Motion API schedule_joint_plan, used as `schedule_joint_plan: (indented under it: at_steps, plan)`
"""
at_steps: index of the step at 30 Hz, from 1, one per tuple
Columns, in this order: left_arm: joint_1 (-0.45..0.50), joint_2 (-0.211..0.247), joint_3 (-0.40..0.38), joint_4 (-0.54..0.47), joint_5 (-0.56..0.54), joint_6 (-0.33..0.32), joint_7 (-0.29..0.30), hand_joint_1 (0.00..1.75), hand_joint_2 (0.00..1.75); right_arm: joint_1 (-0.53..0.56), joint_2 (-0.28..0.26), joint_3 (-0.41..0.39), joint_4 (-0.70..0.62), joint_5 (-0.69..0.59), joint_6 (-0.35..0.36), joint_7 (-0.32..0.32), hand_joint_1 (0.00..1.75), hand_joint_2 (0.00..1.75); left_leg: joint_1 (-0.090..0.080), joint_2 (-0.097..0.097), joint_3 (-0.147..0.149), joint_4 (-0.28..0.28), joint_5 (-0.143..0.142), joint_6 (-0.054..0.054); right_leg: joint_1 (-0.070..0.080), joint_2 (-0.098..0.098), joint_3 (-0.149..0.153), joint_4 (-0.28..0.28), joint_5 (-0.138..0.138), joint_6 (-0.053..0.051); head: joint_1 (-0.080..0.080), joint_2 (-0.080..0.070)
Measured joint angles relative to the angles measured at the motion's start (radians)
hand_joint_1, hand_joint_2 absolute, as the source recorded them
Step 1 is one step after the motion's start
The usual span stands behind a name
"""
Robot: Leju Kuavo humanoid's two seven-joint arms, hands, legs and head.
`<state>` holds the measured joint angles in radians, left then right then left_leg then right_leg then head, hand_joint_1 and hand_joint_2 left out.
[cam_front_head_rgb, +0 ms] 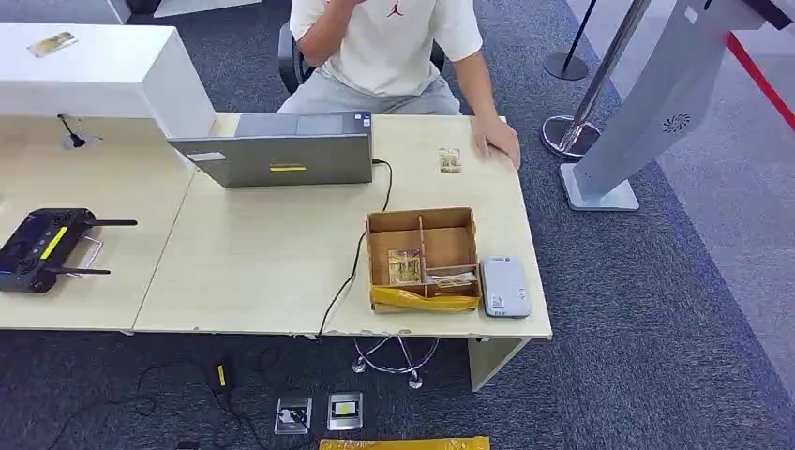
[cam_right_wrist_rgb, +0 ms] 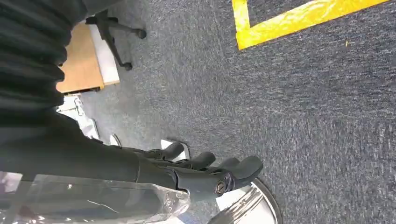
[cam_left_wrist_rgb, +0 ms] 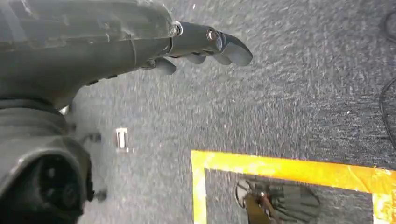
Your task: Pass the card to the sensor for recognition and then transmit it.
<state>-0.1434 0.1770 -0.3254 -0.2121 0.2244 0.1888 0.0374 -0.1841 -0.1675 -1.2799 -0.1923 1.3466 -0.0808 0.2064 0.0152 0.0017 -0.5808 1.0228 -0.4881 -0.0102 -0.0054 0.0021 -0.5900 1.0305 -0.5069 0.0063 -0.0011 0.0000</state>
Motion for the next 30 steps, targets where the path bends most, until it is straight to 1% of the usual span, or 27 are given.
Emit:
schedule_joint_plan:
  at_steps: [5, 9, 18, 30]
  plan:
    - [0.000, 0.000, -0.016, 0.000, -0.085, 0.016, -0.014, 0.00, 0.00, 0.000, 0.000, 0.000, 0.000, 0.002, -0.003, 0.003, 0.00, 1.75, 0.000, 0.000, 0.000, 0.000, 0.000, 0.000, 0.000, 0.000, 0.000, 0.000, 0.000, 0.000, 0.000, 0.000]
    - [-0.001, 0.000, -0.051, 0.000, -0.149, 0.028, -0.024, 0.00, 0.00, 0.000, 0.002, 0.000, 0.000, 0.003, -0.007, 0.003, 0.00, 1.75, 0.000, 0.000, 0.000, 0.000, 0.000, 0.000, 0.000, 0.000, 0.000, 0.000, 0.000, 0.000, 0.000, 0.000]
    - [-0.001, 0.000, -0.099, 0.000, -0.157, 0.033, -0.034, 0.00, 0.00, 0.001, 0.007, 0.000, 0.001, 0.006, -0.007, 0.000, 0.00, 1.75, 0.000, 0.000, 0.000, 0.000, 0.000, 0.000, 0.000, 0.000, 0.000, 0.000, 0.000, 0.000, 0.000, 0.000]
    - [0.000, -0.001, -0.108, 0.000, -0.154, 0.042, -0.042, 0.00, 0.00, 0.001, 0.008, 0.000, 0.001, 0.009, -0.003, -0.019, 0.00, 1.75, 0.000, 0.000, 0.000, 0.000, 0.000, 0.000, 0.000, 0.000, 0.000, 0.000, 0.000, 0.000, 0.000, 0.000]
